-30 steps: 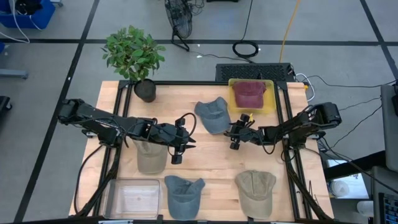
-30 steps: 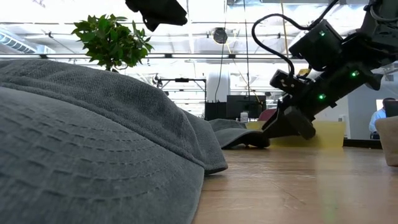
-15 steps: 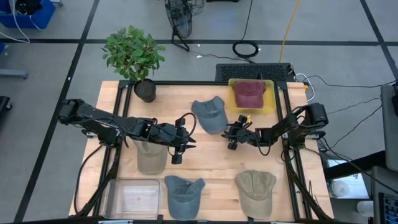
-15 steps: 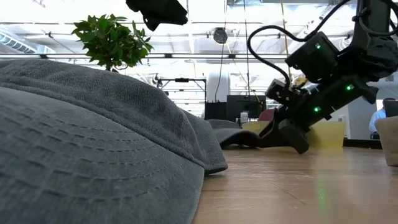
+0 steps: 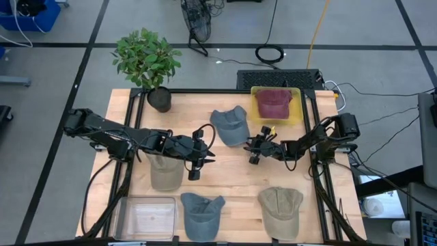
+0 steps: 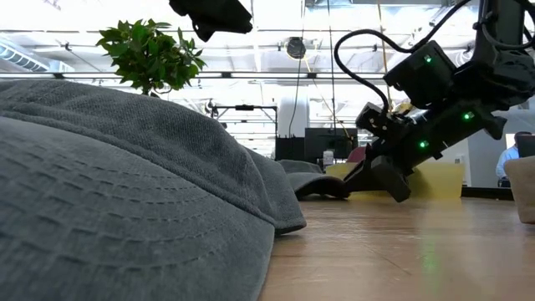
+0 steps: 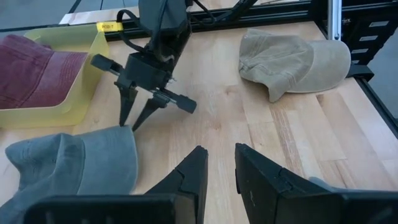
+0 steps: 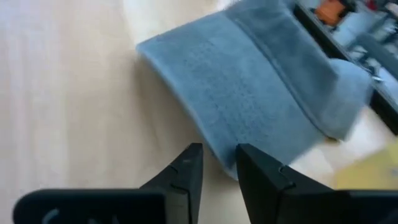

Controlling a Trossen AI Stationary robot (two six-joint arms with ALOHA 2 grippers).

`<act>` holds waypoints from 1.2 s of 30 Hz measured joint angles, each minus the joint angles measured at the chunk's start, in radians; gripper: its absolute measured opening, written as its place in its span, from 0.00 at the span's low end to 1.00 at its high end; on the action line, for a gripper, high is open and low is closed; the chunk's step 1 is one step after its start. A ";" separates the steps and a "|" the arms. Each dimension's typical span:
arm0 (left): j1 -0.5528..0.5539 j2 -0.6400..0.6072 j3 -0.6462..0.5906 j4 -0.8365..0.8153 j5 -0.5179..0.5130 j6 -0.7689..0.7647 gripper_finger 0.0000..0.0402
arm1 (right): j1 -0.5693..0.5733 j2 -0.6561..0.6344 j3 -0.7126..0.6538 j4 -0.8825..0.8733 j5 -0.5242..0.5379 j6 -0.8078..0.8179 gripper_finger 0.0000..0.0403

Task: Pick & Place hat
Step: Put the gray cap into the transparent bin

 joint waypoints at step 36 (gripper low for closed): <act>0.001 0.000 0.000 0.001 -0.001 0.001 0.22 | 0.049 0.130 0.116 0.033 0.084 -0.063 0.50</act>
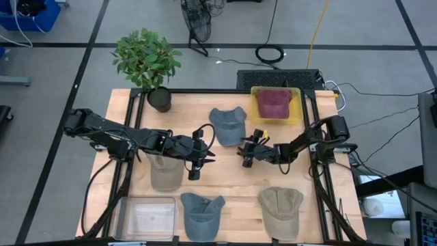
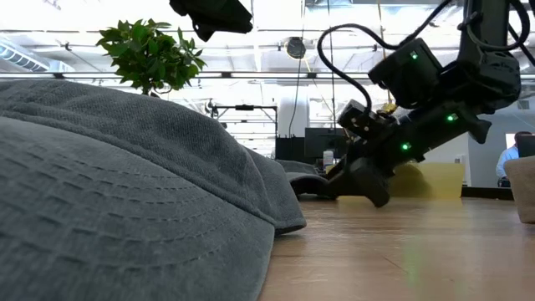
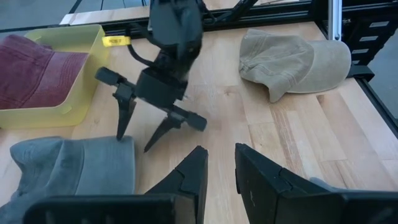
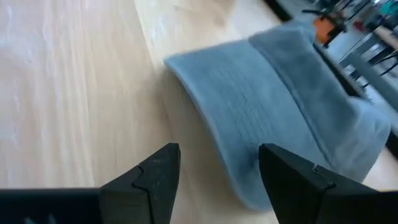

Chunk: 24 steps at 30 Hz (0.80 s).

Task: Pick & Place hat
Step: Put the gray cap into the transparent bin

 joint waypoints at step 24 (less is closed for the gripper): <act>-0.001 0.000 0.000 0.000 0.000 -0.001 0.22 | -0.031 0.001 0.028 -0.015 0.118 0.082 0.50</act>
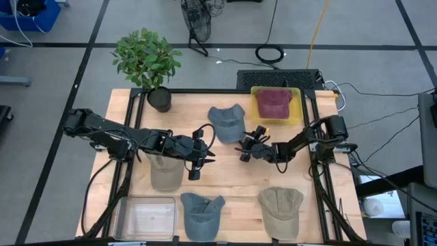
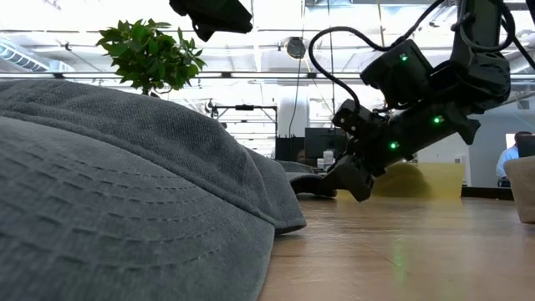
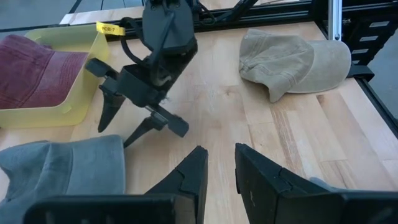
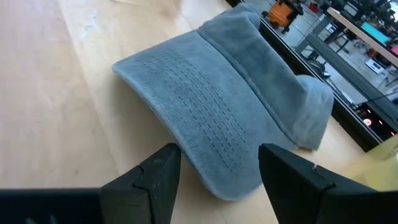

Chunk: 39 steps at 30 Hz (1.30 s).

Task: Pick & Place hat
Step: Put the gray cap into the transparent bin

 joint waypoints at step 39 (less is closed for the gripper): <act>0.001 0.000 0.000 -0.025 0.000 -0.006 0.22 | 0.159 -0.087 0.083 -0.103 -0.049 -0.082 0.00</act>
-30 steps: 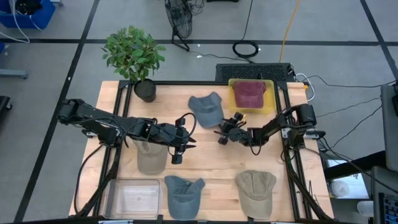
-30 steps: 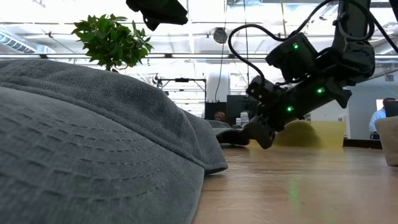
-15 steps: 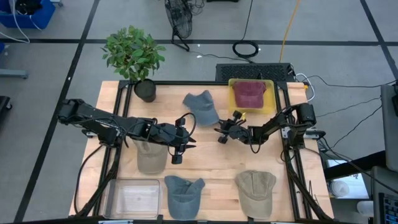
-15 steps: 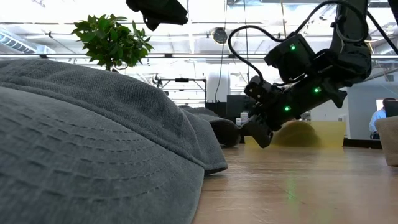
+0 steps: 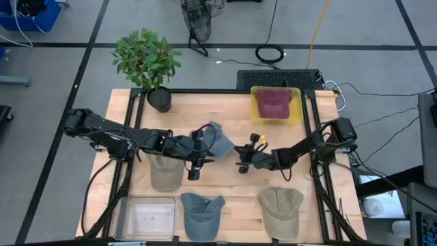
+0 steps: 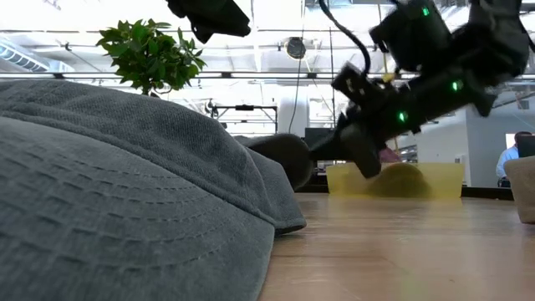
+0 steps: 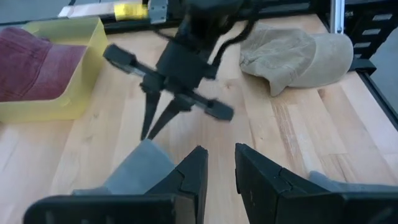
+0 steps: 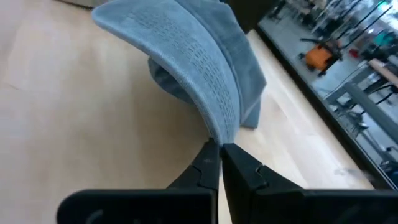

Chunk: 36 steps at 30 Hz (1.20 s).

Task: Pick & Place hat
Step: Put the gray cap into the transparent bin

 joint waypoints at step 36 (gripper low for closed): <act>0.003 0.056 0.000 -0.285 -0.089 -0.234 0.22 | 0.047 0.009 0.233 -0.441 -0.066 0.130 0.30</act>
